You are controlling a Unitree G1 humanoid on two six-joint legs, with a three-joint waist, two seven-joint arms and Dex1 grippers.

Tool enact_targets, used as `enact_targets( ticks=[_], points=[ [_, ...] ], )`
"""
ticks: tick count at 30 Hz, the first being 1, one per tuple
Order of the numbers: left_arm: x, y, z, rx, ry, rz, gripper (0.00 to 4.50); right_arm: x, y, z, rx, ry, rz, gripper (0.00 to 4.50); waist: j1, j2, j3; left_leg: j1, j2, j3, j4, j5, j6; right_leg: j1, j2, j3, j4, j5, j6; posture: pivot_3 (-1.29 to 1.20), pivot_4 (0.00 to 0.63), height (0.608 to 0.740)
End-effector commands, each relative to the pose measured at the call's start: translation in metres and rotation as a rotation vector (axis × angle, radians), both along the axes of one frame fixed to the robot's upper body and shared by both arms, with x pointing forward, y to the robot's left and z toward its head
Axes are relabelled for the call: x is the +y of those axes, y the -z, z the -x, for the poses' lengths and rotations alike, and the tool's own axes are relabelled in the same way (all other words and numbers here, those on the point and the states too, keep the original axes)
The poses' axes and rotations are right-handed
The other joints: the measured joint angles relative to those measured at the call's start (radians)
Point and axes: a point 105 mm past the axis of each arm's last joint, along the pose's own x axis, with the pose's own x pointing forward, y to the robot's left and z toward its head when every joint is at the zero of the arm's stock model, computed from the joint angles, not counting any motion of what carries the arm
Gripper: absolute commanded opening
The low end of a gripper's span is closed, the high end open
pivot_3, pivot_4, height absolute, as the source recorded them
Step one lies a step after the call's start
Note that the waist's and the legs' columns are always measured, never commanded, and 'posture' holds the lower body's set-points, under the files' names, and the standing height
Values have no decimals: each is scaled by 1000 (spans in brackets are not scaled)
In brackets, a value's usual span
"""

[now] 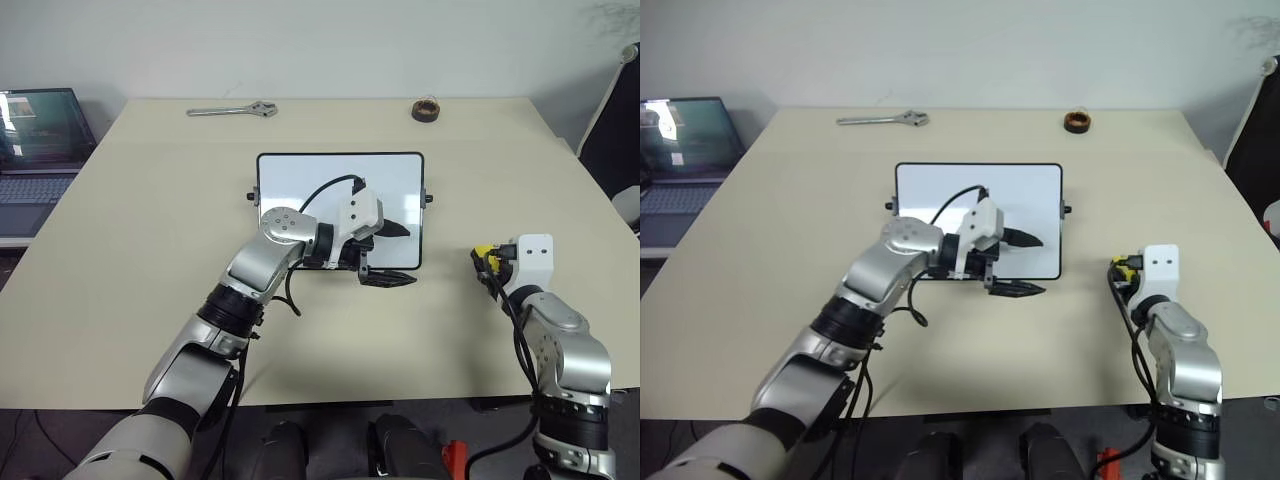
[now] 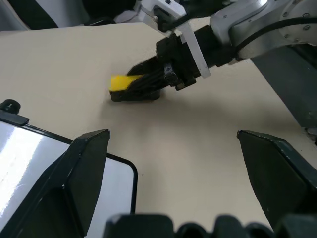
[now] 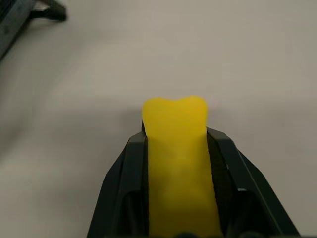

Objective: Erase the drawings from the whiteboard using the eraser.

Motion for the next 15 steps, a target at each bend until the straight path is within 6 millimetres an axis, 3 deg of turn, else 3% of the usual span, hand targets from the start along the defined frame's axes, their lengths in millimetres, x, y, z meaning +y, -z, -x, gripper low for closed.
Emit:
enact_targets(
  ticks=[1, 7, 11, 13, 15],
  points=[
    [-6, -14, 4, -66, 35, 27, 4500, -10, -14, -12, -66, 67, -21, 2477, 1, 0, 0, 0, 0, 0, 0, 0, 0, 0, 0, 0, 0, 0, 0, 0, 150, 740],
    [7, -17, 6, -56, -29, 78, 4500, -18, -20, -25, -110, 101, -44, 4479, 1, 0, 0, 0, 0, 1, 0, 0, 0, 0, -1, 0, 0, 0, 0, 0, 150, 740],
    [32, -20, 5, -19, -152, 140, 4500, -8, -63, -15, -279, 20, 42, 4479, 1, 1, 0, 0, 1, 0, 0, 0, 0, 0, -1, 1, 0, 0, 0, 0, 150, 740],
    [56, -21, 5, 3, -248, 171, 4500, 5, -83, -1, -353, -72, 75, 4479, -1, 1, 1, 0, 1, 1, 0, 0, 0, 0, -1, 1, 0, 0, 0, 0, 150, 740],
    [79, -20, 7, 19, -352, 203, 4500, 24, -92, 14, -377, -203, 70, 4479, -2, 1, 1, 0, 2, 0, 0, 0, 0, 0, -1, 1, 0, 0, 0, 0, 150, 740]
  ],
)
